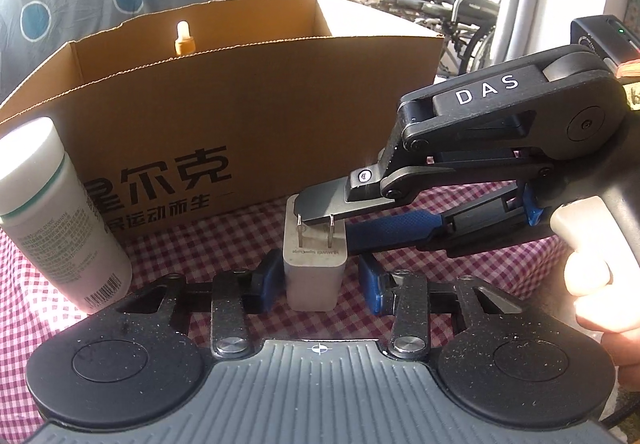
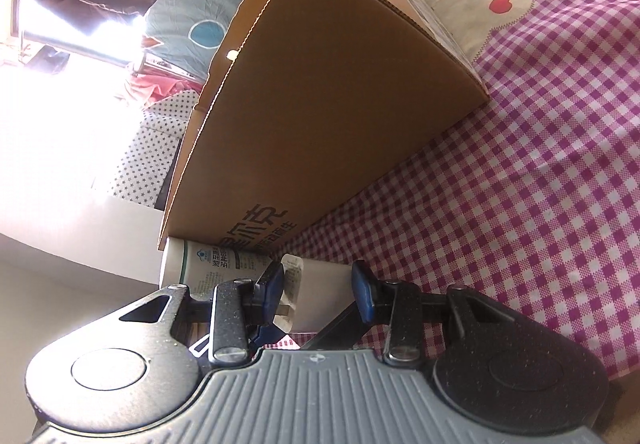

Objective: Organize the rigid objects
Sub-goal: 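Close the right gripper on the white plug charger, then lift the charger with the right gripper and carry it into the box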

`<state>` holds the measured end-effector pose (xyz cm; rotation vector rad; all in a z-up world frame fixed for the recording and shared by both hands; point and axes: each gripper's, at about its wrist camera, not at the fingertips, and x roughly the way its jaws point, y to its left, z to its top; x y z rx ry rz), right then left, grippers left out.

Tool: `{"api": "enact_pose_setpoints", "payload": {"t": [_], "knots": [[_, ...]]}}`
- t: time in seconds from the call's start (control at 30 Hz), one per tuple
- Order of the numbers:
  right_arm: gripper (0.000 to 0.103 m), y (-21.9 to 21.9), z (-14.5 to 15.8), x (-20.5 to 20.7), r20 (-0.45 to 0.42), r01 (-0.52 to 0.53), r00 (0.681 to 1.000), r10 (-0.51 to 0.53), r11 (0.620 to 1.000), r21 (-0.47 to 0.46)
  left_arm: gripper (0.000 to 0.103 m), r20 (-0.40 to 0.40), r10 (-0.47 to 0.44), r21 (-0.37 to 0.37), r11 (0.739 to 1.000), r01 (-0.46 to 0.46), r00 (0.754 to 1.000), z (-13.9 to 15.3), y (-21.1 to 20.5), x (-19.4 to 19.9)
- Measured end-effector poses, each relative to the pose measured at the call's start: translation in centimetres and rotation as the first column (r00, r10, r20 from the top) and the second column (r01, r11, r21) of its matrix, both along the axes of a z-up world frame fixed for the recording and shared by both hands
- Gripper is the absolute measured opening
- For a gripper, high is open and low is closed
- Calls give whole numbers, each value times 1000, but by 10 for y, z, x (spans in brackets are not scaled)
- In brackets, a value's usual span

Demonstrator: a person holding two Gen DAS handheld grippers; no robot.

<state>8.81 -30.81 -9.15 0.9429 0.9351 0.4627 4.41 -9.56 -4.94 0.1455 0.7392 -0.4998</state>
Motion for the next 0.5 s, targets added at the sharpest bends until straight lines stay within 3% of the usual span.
{"api": "enact_pose_setpoints", "payload": {"t": [0.27, 0.5], "knots": [[41, 1, 2, 0, 24, -13, 1000, 14, 1000, -18, 28, 0, 22, 27, 999, -22, 1000, -1, -4, 6], [41, 10, 11, -1, 49, -23, 998, 26, 998, -62, 26, -3, 35, 19, 999, -35, 999, 0, -4, 7]]}}
